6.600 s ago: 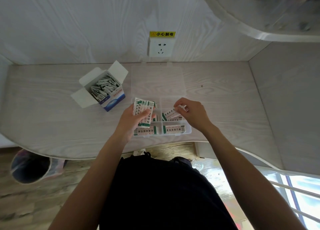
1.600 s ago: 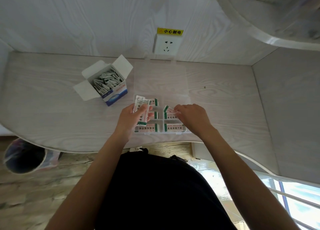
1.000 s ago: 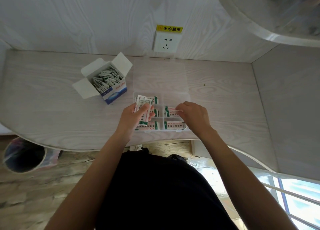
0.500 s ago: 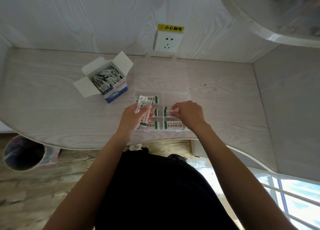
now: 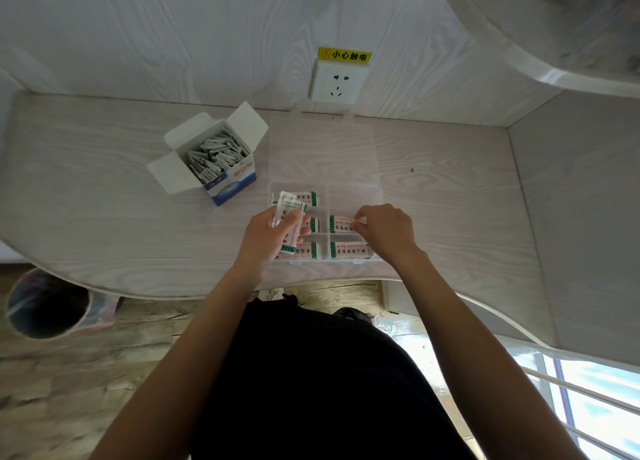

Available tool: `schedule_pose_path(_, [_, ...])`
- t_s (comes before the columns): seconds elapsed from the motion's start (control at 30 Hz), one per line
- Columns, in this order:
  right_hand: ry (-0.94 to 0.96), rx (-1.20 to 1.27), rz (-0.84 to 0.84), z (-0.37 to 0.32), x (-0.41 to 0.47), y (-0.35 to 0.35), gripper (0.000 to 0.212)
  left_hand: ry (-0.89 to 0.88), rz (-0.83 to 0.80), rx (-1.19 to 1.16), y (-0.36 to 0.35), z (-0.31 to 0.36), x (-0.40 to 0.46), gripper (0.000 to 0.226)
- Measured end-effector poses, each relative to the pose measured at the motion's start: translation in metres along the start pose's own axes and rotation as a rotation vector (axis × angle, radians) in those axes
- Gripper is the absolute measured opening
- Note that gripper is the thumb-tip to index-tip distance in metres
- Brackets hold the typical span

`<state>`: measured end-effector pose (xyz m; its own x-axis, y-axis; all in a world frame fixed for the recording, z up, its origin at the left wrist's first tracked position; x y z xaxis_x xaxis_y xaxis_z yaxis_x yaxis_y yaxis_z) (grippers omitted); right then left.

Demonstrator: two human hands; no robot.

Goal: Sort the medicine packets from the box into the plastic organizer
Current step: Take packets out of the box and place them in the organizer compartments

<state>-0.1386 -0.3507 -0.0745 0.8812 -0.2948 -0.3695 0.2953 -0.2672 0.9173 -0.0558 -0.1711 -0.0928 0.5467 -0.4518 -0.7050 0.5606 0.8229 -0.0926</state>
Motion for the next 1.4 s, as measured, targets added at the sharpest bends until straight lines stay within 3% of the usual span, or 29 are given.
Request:
schedule_pose_path(0.3, [0.128, 0.151, 0.063, -0.017, 0.0, 0.004, 0.026, -0.005, -0.015, 0.016, -0.003, 0.002, -0.001, 0.009])
schedule_pose_path(0.53, [0.138, 0.142, 0.08, -0.025, 0.002, 0.006, 0.028, -0.02, -0.065, 0.067, -0.009, 0.004, -0.005, 0.024])
schedule_pose_path(0.67, [0.129, 0.57, 0.278, -0.031, -0.005, 0.022, 0.021, 0.071, -0.132, 0.104, -0.02, -0.007, -0.003, 0.021])
schedule_pose_path(0.83, [0.06, 1.026, 0.226, -0.041, -0.008, 0.007, 0.023, 0.098, -0.205, 0.156, -0.036, -0.012, -0.003, 0.03])
schedule_pose_path(1.2, [0.07, 1.15, 0.249, -0.034, -0.011, 0.007, 0.027, 0.081, -0.26, 0.22, -0.04, -0.01, -0.002, 0.022])
schedule_pose_path(1.4, [0.037, 1.138, 0.303, -0.017, -0.014, 0.01, 0.02, 0.123, -0.159, 0.179, -0.031, -0.011, 0.004, 0.023])
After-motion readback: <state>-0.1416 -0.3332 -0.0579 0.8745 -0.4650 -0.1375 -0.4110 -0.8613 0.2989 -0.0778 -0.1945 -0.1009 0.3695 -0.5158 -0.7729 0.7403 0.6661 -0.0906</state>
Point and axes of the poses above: each hand's wrist, its own x-axis towards the middle knuckle, its own y-axis out of the back of the hand, z = x × y, the point moved 10 cm from there along x, towards the middle knuckle, and after that the axes turned 13 degrees about y, right-handed, at the moved point
